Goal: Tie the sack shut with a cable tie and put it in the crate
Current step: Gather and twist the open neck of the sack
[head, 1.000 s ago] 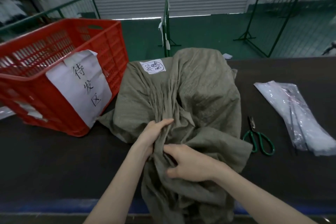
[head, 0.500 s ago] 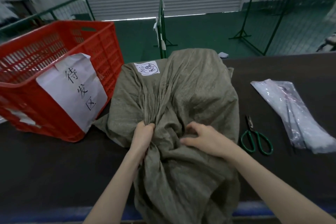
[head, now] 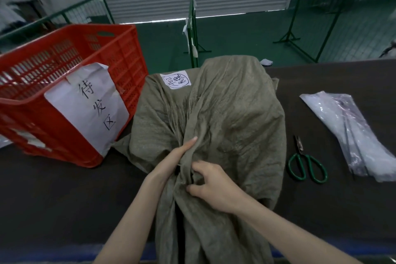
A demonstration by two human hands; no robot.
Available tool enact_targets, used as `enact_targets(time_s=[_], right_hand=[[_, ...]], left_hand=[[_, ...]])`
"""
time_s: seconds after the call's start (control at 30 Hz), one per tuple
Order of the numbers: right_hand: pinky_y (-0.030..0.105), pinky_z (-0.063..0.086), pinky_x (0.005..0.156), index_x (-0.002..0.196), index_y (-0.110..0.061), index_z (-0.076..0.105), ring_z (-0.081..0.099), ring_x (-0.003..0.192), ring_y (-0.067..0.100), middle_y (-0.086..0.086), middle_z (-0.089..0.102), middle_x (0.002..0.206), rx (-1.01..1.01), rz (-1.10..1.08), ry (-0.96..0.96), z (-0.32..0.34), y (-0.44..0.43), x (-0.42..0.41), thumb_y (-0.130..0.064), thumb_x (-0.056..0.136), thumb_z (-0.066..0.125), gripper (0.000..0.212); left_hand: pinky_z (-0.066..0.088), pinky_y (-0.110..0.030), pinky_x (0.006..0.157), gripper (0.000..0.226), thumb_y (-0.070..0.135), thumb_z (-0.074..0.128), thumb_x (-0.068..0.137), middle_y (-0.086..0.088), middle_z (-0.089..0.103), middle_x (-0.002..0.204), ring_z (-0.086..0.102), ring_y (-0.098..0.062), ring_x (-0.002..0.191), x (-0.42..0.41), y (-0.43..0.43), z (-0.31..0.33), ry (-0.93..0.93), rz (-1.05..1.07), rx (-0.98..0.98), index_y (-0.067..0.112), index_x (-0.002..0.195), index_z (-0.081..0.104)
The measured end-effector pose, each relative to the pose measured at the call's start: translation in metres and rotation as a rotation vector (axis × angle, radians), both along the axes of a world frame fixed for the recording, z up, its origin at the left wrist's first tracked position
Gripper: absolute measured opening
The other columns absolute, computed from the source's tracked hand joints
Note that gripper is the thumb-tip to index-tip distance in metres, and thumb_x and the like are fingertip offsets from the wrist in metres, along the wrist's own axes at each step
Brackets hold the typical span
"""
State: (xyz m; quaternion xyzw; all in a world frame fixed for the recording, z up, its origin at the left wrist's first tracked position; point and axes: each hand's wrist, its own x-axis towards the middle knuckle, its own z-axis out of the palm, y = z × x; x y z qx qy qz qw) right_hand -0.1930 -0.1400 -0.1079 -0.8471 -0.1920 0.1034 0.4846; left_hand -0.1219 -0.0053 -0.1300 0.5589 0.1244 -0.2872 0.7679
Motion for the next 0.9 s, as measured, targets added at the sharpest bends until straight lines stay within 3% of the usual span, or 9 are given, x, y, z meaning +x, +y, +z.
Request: enact_targets(time_s=[0.07,0.13,0.27,0.37,0.47,0.57,0.7,0.8,0.9], right_hand=[[0.041,0.032,0.103,0.126,-0.027,0.057,0.042,0.119,0.022,-0.004,0.052,0.134,-0.224,0.021,-0.052,-0.001,-0.003,0.001,-0.028,0.080,0.062,0.046],[0.043,0.030,0.102,0.125,-0.028,0.057,0.038,0.119,0.024,-0.003,0.048,0.134,-0.335,0.047,-0.010,0.000,-0.009,0.003,-0.037,0.082,0.059,0.044],[0.039,0.049,0.084,0.086,-0.014,0.071,0.059,0.085,0.010,0.006,0.068,0.088,-0.087,-0.065,0.049,0.012,-0.025,0.001,-0.040,0.080,0.059,0.029],[0.019,0.045,0.070,0.073,-0.017,0.073,0.057,0.067,-0.004,-0.007,0.070,0.069,0.081,-0.369,0.034,0.014,-0.040,0.003,-0.025,0.084,0.066,0.015],[0.007,0.041,0.067,0.084,-0.020,0.066,0.059,0.074,-0.001,-0.012,0.066,0.078,0.072,-0.533,0.126,0.000,-0.048,0.013,-0.026,0.079,0.073,0.010],[0.026,0.049,0.090,0.103,-0.022,0.056,0.062,0.098,0.014,0.000,0.066,0.103,0.156,-0.524,0.396,-0.019,-0.046,0.017,-0.036,0.073,0.078,0.039],[0.022,0.051,0.069,0.104,-0.013,0.056,0.062,0.076,0.012,0.003,0.065,0.087,0.321,-0.506,0.481,-0.018,-0.037,0.022,-0.009,0.075,0.075,0.035],[0.016,0.042,0.048,0.089,-0.006,0.060,0.054,0.049,0.007,0.009,0.061,0.072,0.519,-0.559,0.496,-0.007,-0.033,0.028,0.014,0.073,0.065,0.026],[0.015,0.039,0.045,0.080,-0.008,0.060,0.051,0.045,0.008,0.009,0.058,0.068,0.582,-0.555,0.465,0.007,-0.035,0.037,0.019,0.075,0.057,0.027]], left_hand=[[0.053,-0.019,0.074,0.021,0.022,0.066,0.083,-0.004,0.076,0.086,0.071,-0.014,0.084,0.002,-0.004,0.001,-0.029,0.007,0.139,0.004,0.094,0.068],[0.054,-0.024,0.076,0.052,0.022,0.077,0.063,-0.011,0.074,0.095,0.069,-0.021,0.090,0.007,-0.005,-0.003,-0.082,0.066,0.292,-0.005,0.105,0.063],[0.048,-0.019,0.058,0.058,0.013,0.064,0.063,-0.012,0.066,0.088,0.062,-0.018,0.077,0.009,-0.012,-0.012,-0.176,0.098,0.424,-0.015,0.113,0.056],[0.052,-0.026,0.073,0.046,0.009,0.056,0.077,-0.017,0.066,0.106,0.064,-0.023,0.093,0.007,-0.020,-0.020,-0.199,0.160,0.389,-0.010,0.119,0.054],[0.046,-0.034,0.099,0.038,0.008,0.050,0.086,-0.017,0.063,0.121,0.060,-0.026,0.111,0.005,-0.026,-0.019,-0.219,0.193,0.417,-0.005,0.121,0.056],[0.041,-0.021,0.090,0.034,0.004,0.048,0.089,-0.011,0.060,0.119,0.055,-0.020,0.109,0.002,-0.033,-0.012,-0.243,0.235,0.430,-0.010,0.119,0.055],[0.052,-0.014,0.059,0.031,0.000,0.054,0.088,-0.017,0.063,0.105,0.062,-0.016,0.079,-0.001,-0.036,-0.007,-0.198,0.267,0.238,-0.013,0.116,0.057],[0.056,-0.019,0.068,0.035,0.003,0.061,0.084,-0.004,0.074,0.095,0.070,-0.015,0.082,-0.005,-0.033,-0.009,-0.217,0.173,0.161,-0.007,0.118,0.060],[0.054,-0.021,0.078,0.039,0.007,0.066,0.081,0.002,0.075,0.101,0.070,-0.011,0.094,-0.013,-0.028,-0.009,-0.318,0.027,0.147,0.005,0.120,0.061]])
